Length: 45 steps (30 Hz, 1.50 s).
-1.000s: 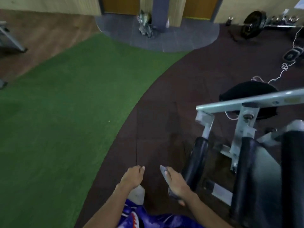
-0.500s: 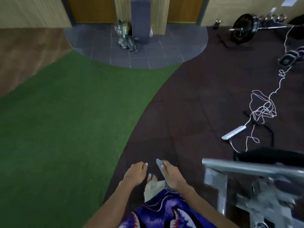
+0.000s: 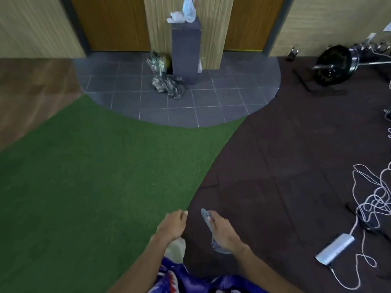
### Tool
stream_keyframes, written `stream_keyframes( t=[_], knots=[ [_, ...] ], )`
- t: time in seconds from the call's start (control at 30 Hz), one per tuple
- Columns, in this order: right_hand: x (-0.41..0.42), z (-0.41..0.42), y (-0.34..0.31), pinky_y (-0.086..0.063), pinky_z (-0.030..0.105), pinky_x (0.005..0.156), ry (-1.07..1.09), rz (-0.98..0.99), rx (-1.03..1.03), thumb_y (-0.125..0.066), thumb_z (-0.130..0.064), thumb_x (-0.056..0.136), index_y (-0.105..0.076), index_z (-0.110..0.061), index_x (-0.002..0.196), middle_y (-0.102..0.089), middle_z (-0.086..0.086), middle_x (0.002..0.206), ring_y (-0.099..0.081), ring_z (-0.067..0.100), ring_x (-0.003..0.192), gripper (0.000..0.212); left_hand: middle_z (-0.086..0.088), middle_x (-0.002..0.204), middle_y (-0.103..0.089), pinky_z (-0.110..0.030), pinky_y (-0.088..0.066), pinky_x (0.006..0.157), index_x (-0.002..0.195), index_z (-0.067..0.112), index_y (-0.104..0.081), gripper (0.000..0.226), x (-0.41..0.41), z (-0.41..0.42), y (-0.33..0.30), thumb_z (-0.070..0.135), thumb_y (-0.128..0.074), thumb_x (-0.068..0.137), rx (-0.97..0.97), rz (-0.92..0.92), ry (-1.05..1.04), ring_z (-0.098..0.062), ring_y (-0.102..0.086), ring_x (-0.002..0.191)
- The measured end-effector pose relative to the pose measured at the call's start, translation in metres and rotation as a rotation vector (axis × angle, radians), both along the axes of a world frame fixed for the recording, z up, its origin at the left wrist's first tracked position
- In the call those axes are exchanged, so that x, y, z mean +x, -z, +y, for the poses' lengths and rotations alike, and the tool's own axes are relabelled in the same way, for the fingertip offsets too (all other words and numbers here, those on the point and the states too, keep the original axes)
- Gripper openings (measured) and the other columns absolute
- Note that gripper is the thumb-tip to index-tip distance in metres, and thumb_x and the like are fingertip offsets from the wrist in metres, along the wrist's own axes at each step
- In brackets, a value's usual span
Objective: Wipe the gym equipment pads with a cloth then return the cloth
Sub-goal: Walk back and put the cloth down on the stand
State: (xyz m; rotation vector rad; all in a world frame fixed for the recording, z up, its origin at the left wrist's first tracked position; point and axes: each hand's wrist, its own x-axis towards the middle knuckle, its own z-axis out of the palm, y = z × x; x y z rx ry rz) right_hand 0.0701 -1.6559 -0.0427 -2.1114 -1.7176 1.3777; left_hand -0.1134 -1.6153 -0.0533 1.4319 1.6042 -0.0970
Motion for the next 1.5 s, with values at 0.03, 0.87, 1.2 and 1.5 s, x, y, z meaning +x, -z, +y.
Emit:
stream_keyframes(
  t=[0.03, 0.87, 1.2, 1.5],
  knots=[
    [0.000, 0.034, -0.002, -0.052, 0.041, 0.082, 0.020, 0.017, 0.006, -0.028, -0.030, 0.108, -0.047, -0.013, 0.138, -0.070, 0.013, 0.114, -0.069, 0.026, 0.092, 0.040, -0.002, 0.084, -0.062, -0.031, -0.052, 0.071, 0.082, 0.017, -0.055, 0.042, -0.002, 0.038, -0.009, 0.041, -0.030, 0.105, -0.004, -0.002, 0.027, -0.015, -0.058, 0.072],
    [0.092, 0.948, -0.023, -0.049, 0.029, 0.071, -0.004, 0.087, 0.051, -0.030, -0.036, 0.107, -0.045, -0.023, 0.145, -0.071, 0.011, 0.103, -0.065, 0.022, 0.081, 0.043, -0.016, 0.111, -0.067, -0.041, -0.049, 0.092, 0.100, 0.007, -0.060, 0.046, 0.088, 0.941, -0.021, 0.038, -0.026, 0.106, 0.079, 0.020, -0.084, -0.034, -0.063, 0.104],
    [0.125, 1.298, -0.010, -0.038, 0.036, 0.113, -0.048, 0.062, 0.073, -0.032, -0.028, 0.108, -0.044, -0.015, 0.147, -0.052, 0.005, 0.147, -0.051, 0.024, 0.134, 0.043, -0.019, 0.113, -0.067, -0.043, -0.047, 0.089, 0.103, 0.006, -0.060, 0.042, 0.114, 1.310, -0.015, 0.036, -0.030, 0.105, 0.193, 0.059, -0.063, -0.039, -0.062, 0.106],
    [0.155, 1.603, -0.013, -0.043, 0.033, 0.100, -0.452, -0.080, 0.143, -0.043, -0.038, 0.102, -0.039, -0.020, 0.147, -0.046, 0.009, 0.149, -0.049, 0.031, 0.133, 0.048, -0.012, 0.129, -0.051, -0.047, -0.039, 0.101, 0.123, 0.011, -0.056, 0.036, 0.121, 1.561, -0.003, 0.032, -0.035, 0.104, 0.462, 0.225, -0.058, -0.036, -0.047, 0.125]
  ],
)
